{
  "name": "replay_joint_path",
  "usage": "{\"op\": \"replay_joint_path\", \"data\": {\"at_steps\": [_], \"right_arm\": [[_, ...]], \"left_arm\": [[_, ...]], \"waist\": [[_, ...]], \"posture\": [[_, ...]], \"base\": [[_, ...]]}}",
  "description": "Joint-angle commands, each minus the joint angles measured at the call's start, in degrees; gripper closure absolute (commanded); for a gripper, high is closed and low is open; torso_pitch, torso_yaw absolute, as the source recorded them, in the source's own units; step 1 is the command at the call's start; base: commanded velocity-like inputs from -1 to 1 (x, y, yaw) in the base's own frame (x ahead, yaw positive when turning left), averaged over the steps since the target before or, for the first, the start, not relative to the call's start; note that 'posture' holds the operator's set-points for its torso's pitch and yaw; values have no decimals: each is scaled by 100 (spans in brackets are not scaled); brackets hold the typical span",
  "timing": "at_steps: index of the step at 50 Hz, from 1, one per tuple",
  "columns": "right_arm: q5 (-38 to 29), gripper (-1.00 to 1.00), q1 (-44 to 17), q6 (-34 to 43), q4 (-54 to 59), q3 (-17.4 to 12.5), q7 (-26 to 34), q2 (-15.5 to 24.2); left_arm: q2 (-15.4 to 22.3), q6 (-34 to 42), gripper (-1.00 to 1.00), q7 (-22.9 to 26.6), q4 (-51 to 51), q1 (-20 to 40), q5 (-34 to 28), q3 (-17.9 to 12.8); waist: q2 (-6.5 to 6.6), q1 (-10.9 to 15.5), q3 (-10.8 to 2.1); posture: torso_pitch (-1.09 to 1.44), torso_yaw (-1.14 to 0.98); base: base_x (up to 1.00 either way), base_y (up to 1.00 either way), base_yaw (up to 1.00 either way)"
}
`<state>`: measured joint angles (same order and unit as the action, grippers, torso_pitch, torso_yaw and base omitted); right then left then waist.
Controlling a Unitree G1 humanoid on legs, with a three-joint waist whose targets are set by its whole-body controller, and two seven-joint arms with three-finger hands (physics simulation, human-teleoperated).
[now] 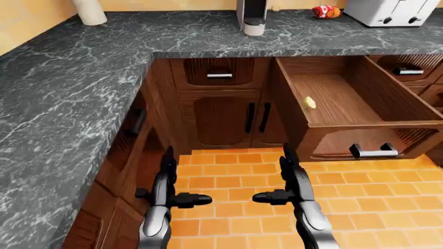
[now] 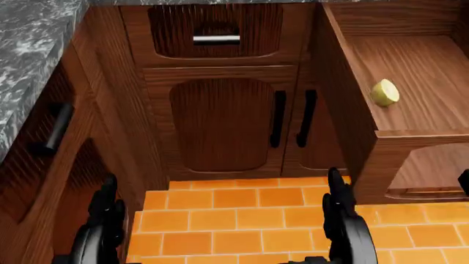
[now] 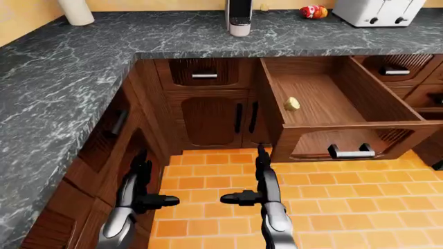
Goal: Close the right drawer.
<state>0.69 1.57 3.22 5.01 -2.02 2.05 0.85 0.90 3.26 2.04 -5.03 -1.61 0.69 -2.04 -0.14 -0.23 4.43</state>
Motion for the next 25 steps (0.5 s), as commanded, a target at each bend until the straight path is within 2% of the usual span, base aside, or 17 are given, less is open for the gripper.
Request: {"op": "replay_joint_path", "data": {"at_steps": [1, 3, 4, 5, 7, 8, 9, 11, 14, 17, 20, 25], "right_arm": [[211, -100, -177, -370, -516, -128, -54, -15], [192, -100, -220, -480, -463, -136, -139, 0], [276, -100, -213, -440, -542, -176, -155, 6], [376, -100, -221, -373, -545, -204, -125, 19], [252, -100, -134, -563, -617, -90, -52, 29], [237, -100, -118, -580, -694, -84, -45, 31], [270, -100, -90, -588, -848, -104, -37, 30], [65, -100, 36, -760, -1060, -2, -33, 31], [210, -100, 259, -658, -1928, 47, 71, -28], [140, -100, 560, -674, -2791, 130, 165, -14], [-150, -100, 735, -841, -3398, 150, 131, -37], [-237, -100, 883, -721, -4407, 101, 110, -70]], "left_arm": [[33, -733, -100, -78, 324, 177, -145, 5], [45, -861, -100, -166, 273, 236, -194, -45], [34, -1074, -100, -308, 241, 245, -250, -93], [56, -1227, -100, -391, 274, 211, -375, -90], [45, -1168, -100, -414, 579, 121, -386, -90], [43, -1108, -100, -378, 673, 101, -341, -92], [57, -1210, -100, -519, 837, 109, -458, -142], [84, -1113, -100, -415, 1163, 13, -426, -143], [51, -1082, -100, -503, 1764, -99, -524, -198], [-9, -859, -100, -536, 2940, -360, -572, -236], [-49, -1143, -100, -593, 3428, -548, -907, -177], [-109, -1379, -100, -480, 3931, -723, -777, -204]], "waist": [[-45, -12, -5], [-9, 39, -351], [-11, 39, -301], [-40, 34, -104], [-48, 32, -406], [-49, 28, -430], [-50, 31, -421], [-43, 36, -437], [-28, 42, -451], [-8, 34, -477], [-13, 36, -472], [-13, 48, -507]], "posture": [[0, 0], [0, 0], [0, 0], [0, 0], [0, 0], [0, 0], [0, 0], [0, 0], [0, 0], [0, 0], [0, 0], [0, 0]], "base": [[0, 0, 0], [0, 0, 0], [0, 0, 0], [0, 0, 0], [0, 0, 0], [0, 0, 0], [0, 0, 0], [0, 0, 0], [0, 0, 0], [0, 0, 0], [0, 0, 0], [0, 0, 0]]}}
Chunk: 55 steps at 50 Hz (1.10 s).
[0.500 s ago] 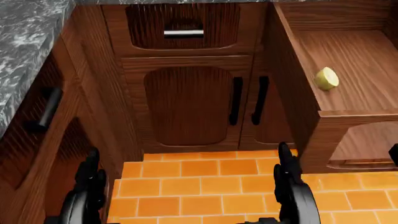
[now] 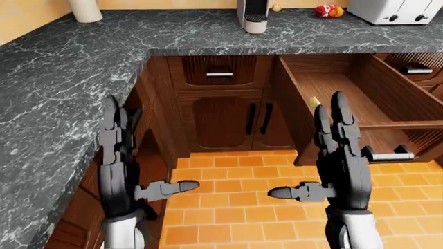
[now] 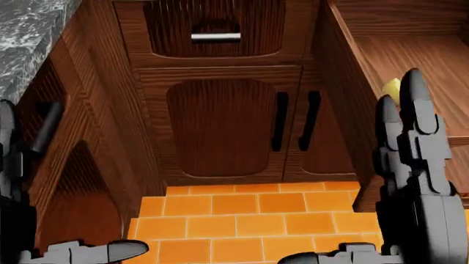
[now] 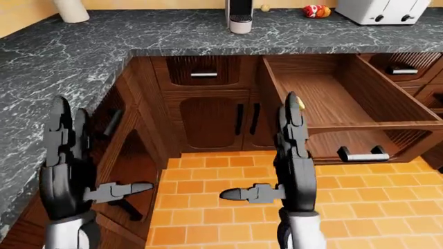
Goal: Close the right drawer.
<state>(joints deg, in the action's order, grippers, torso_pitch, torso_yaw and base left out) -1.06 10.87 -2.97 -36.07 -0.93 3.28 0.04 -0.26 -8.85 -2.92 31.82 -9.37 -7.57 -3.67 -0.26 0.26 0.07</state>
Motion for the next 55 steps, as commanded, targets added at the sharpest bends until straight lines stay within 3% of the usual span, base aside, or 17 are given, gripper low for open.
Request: {"op": "replay_joint_path", "data": {"at_steps": [1, 4, 7, 10, 24, 26, 28, 35, 38, 40, 42, 43, 44, 46, 51, 55], "right_arm": [[-81, -100, -18, -130, -408, 13, -9, -4], [-118, -100, -17, -70, -872, 52, -77, -42], [-312, -100, 152, -13, -1407, 284, -11, -9], [-407, -100, 191, 91, -1702, 217, -30, -20], [-265, -100, 391, -474, -1476, 240, -88, -43], [-283, -100, 404, -515, -1430, 266, -89, -41], [-265, -100, 416, -542, -1417, 276, -86, -34], [-288, -100, 454, -586, -1393, 355, -62, -7], [-290, -100, 454, -595, -1389, 374, -60, -1], [-307, -100, 457, -609, -1378, 387, -53, 7], [-304, -100, 469, -632, -1361, 392, -53, 9], [-301, -100, 480, -648, -1356, 394, -47, 14], [-293, -100, 492, -663, -1357, 399, -43, 14], [-294, -100, 498, -681, -1344, 404, -41, 16], [-309, -100, 500, -704, -1262, 409, -36, 22], [-369, -100, 489, -685, -1228, 423, -39, 27]], "left_arm": [[-16, -190, -100, 23, 477, -1, 97, -60], [-99, -233, -100, 88, 1422, -258, 279, -73], [-169, -198, -100, 102, 1888, -354, 445, -128], [-199, -22, -100, 139, 2226, -413, 421, -142], [-213, 36, -100, 117, 2189, -389, 388, -104], [-214, 31, -100, 113, 2188, -395, 390, -93], [-209, 36, -100, 115, 2190, -394, 402, -91], [-208, 6, -100, 121, 2179, -423, 396, -46], [-201, 15, -100, 124, 2177, -428, 410, -30], [-200, 14, -100, 118, 2160, -419, 410, -25], [-198, 8, -100, 120, 2164, -429, 413, -20], [-202, -17, -100, 121, 2153, -449, 398, 1], [-201, -25, -100, 123, 2161, -463, 394, 14], [-197, -16, -100, 122, 2172, -465, 416, 4], [-195, -20, -100, 126, 2157, -469, 425, 14], [-195, -22, -100, 127, 2149, -466, 436, 13]], "waist": [[-1, 3, -65], [2, -19, -56], [-14, -23, -19], [-4, -9, 9], [1, -14, 73], [32, -29, 11], [43, -28, 169], [-39, -107, 264], [24, -130, 262], [138, -122, 274], [359, -85, 289], [532, -64, 249], [366, 30, 288], [417, -64, 380], [201, -41, 272], [-107, -4, 221]], "posture": [[0, 0], [0, 0], [0, 0], [0, 0], [0, 0], [0, 0], [0, 0], [0, 0], [0, 0], [0, 0], [0, 0], [0, 0], [0, 0], [0, 0], [0, 0], [0, 0]], "base": [[0, 0, 0], [0, 0, 0], [0, 0, 0], [0, 0, 0], [0, 0, 0], [0, 0, -7], [0, 0, -11], [0, 0, -35], [0, 0, -43], [0, 0, -43], [0, 0, -43], [0, 0, -43], [0, 0, -44], [0, 0, -45], [0, 0, -51], [0, 0, -55]]}}
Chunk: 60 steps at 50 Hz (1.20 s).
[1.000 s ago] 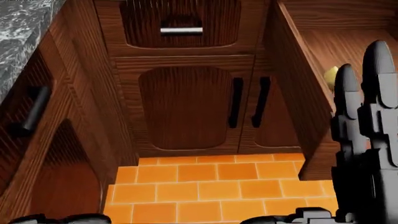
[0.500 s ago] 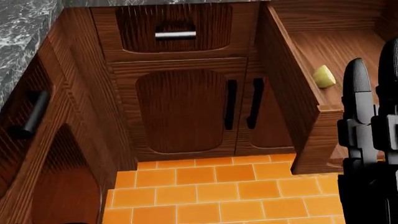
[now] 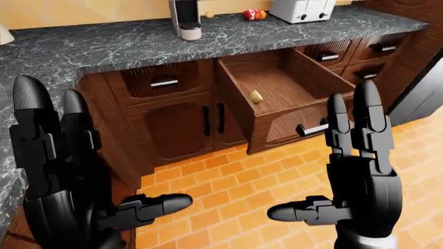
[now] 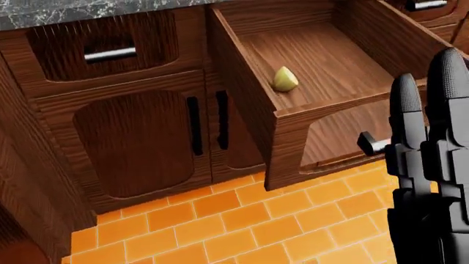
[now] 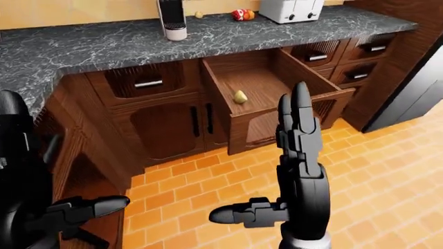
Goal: Close the right drawer.
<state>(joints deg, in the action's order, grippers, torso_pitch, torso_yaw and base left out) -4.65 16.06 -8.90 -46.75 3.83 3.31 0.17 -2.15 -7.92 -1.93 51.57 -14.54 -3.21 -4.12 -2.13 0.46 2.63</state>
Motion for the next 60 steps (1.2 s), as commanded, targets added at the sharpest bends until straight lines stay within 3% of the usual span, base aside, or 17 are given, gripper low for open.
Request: {"op": "replay_joint_path", "data": {"at_steps": [1, 2, 3, 12, 16, 17, 19, 27, 30, 31, 41, 44, 46, 54, 58, 59, 60], "right_arm": [[-16, -100, -26, -102, -150, -47, -39, 15], [-4, -100, -23, -109, -146, -51, -41, 14], [-1, -100, -23, -116, -140, -55, -42, 14], [-12, -100, -21, -77, -161, -24, -45, 19], [15, -100, -16, -129, -105, -43, -37, 24], [17, -100, -15, -135, -98, -45, -36, 24], [22, -100, -10, -136, -106, -45, -37, 20], [5, -100, -14, -130, -89, -22, -47, 21], [-7, -100, -13, -127, -86, -16, -48, 24], [-10, -100, -13, -130, -79, -9, -45, 26], [22, -100, -4, -113, -105, 1, -53, 27], [42, -100, -1, -140, -84, -13, -47, 35], [60, -100, 0, -162, -63, -27, -40, 36], [63, -100, 27, -186, -66, -42, -21, 29], [44, -100, 34, -126, -135, -23, -29, 21], [39, -100, 29, -112, -142, -15, -31, 21], [41, -100, 26, -103, -144, -15, -32, 22]], "left_arm": [[-5, -114, -100, 26, 170, 52, 4, 57], [-5, -116, -100, 26, 170, 50, 11, 54], [-5, -119, -100, 27, 167, 46, 10, 58], [-6, -130, -100, 28, 169, -4, 28, 124], [3, -119, -100, 27, 185, -10, 32, 127], [3, -125, -100, 24, 172, -6, 36, 118], [4, -127, -100, 29, 186, -17, 45, 115], [-1, -128, -100, 36, 155, -3, 64, 102], [-1, -131, -100, 36, 150, -2, 66, 104], [-1, -126, -100, 34, 151, 1, 69, 104], [2, -107, -100, 20, 154, 8, 68, 120], [3, -101, -100, 20, 172, 1, 78, 118], [2, -100, -100, 21, 174, -4, 82, 121], [5, -99, -100, 17, 172, 9, 83, 98], [-3, -103, -100, 31, 187, -13, 97, 106], [1, -71, -100, 25, 195, 12, 116, 78], [-2, -78, -100, 26, 188, 10, 111, 83]], "waist": [[-51, -27, -66], [-265, -59, -152], [-40, -140, -48], [318, -114, 97], [888, -33, -57], [591, 31, 52], [648, -20, 40], [159, -6, 3], [-350, -90, -161], [-97, -158, -47], [431, -102, 104], [768, -70, -52], [676, -43, 114], [222, -17, 6], [-377, -99, -172], [-81, -153, -44], [-147, -148, -85]], "posture": [[0, 0], [0, 0], [0, 0], [0, 0], [0, 0], [0, 0], [0, 0], [0, 0], [0, 0], [0, 0], [0, 0], [0, 0], [0, 0], [0, 0], [0, 0], [0, 0], [0, 0]], "base": [[0, 0, -59], [0, 0, -59], [0, 0, -59], [0, 0, -59], [0, 0, -59], [0, 0, -59], [0, 0, -59], [0, 0, -60], [0, 0, -60], [0, 0, -60], [0, 0, -60], [0, 0, -60], [0, 0, -60], [0, 0, -60], [0, 0, -60], [0, 0, -60], [0, 0, -61]]}}
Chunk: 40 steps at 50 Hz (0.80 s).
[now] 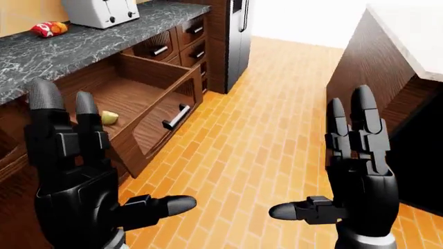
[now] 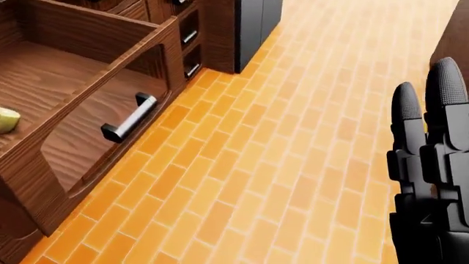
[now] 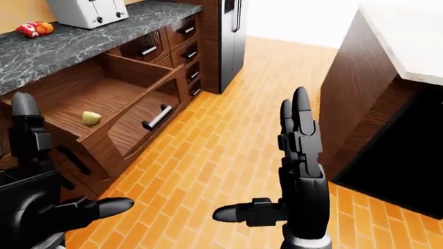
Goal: Close the right drawer.
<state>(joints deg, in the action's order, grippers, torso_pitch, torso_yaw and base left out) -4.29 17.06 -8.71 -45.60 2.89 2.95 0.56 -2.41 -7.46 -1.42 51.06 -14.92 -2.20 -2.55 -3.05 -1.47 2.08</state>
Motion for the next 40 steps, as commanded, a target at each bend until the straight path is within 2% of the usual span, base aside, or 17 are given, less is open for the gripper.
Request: {"op": "replay_joint_path", "data": {"at_steps": [1, 9, 11, 12, 13, 14, 17, 21, 24, 25, 26, 28, 32, 35, 37, 38, 40], "right_arm": [[-2, -100, -73, -123, -257, 87, 2, -15], [-11, -100, -78, -115, -244, 106, -9, -9], [-10, -100, -80, -121, -227, 105, -9, -6], [-9, -100, -79, -123, -229, 107, -10, -6], [-3, -100, -83, -114, -233, 102, -10, -5], [-5, -100, -85, -113, -230, 106, -9, -5], [37, -100, -97, -158, -176, 71, -4, -2], [54, -100, -102, -173, -139, 61, 8, -9], [148, -100, -125, -49, -180, 16, 9, -21], [174, -100, -128, -5, -181, 18, 26, -19], [177, -100, -124, -4, -181, 31, 41, -16], [183, -100, -123, 43, -212, 43, 51, -16], [179, -100, -118, 190, -244, 103, 91, 3], [198, -100, -124, 267, -258, 112, 101, 9], [202, -100, -129, 293, -263, 120, 106, 11], [198, -100, -130, 302, -260, 124, 102, 9], [207, -100, -127, 308, -265, 130, 103, 10]], "left_arm": [[20, -149, -100, -20, 227, 30, -2, -50], [20, -157, -100, -22, 202, 52, 8, -82], [18, -169, -100, -19, 196, 37, 6, -63], [19, -167, -100, -19, 202, 35, 3, -59], [20, -171, -100, -19, 199, 34, 2, -59], [20, -171, -100, -21, 200, 36, 4, -62], [23, -176, -100, -23, 178, 42, -2, -52], [26, -173, -100, -25, 175, 42, 9, -52], [27, -191, -100, -23, 170, 28, 7, -45], [28, -193, -100, -22, 170, 26, 9, -45], [28, -191, -100, -23, 168, 28, 13, -50], [28, -178, -100, -20, 186, 24, 15, -47], [27, -180, -100, -15, 186, 16, 15, -45], [26, -179, -100, -16, 187, 13, 12, -40], [28, -159, -100, -16, 192, 21, 28, -45], [28, -153, -100, -14, 189, 22, 36, -46], [28, -159, -100, -14, 189, 20, 30, -47]], "waist": [[0, -8, -43], [526, 92, 158], [834, 115, 70], [857, 121, -1], [730, 196, 127], [765, 151, 167], [630, 138, 37], [386, 167, 63], [86, 250, 22], [122, 171, -12], [-46, 162, -78], [34, 166, 74], [170, 181, -33], [376, 138, -72], [345, 119, -75], [303, 114, 12], [108, 133, -42]], "posture": [[0, 0], [0, 0], [0, 0], [0, 0], [0, 0], [0, 0], [0, 0], [0, 0], [0, 0], [0, 0], [0, 0], [0, 0], [0, 0], [0, 0], [0, 0], [0, 0], [0, 0]], "base": [[0, 0, -60], [0, 0, -60], [0, 0, -59], [0, 0, -60], [0, 0, -59], [0, 0, -60], [0, 0, -60], [0, 0, -60], [0, -10, -33], [0, -23, 0], [0, -16, 0], [0, -7, 0], [0, 0, 0], [0, 0, 0], [0, 12, 0], [0, 27, 0], [0, 28, 0]]}}
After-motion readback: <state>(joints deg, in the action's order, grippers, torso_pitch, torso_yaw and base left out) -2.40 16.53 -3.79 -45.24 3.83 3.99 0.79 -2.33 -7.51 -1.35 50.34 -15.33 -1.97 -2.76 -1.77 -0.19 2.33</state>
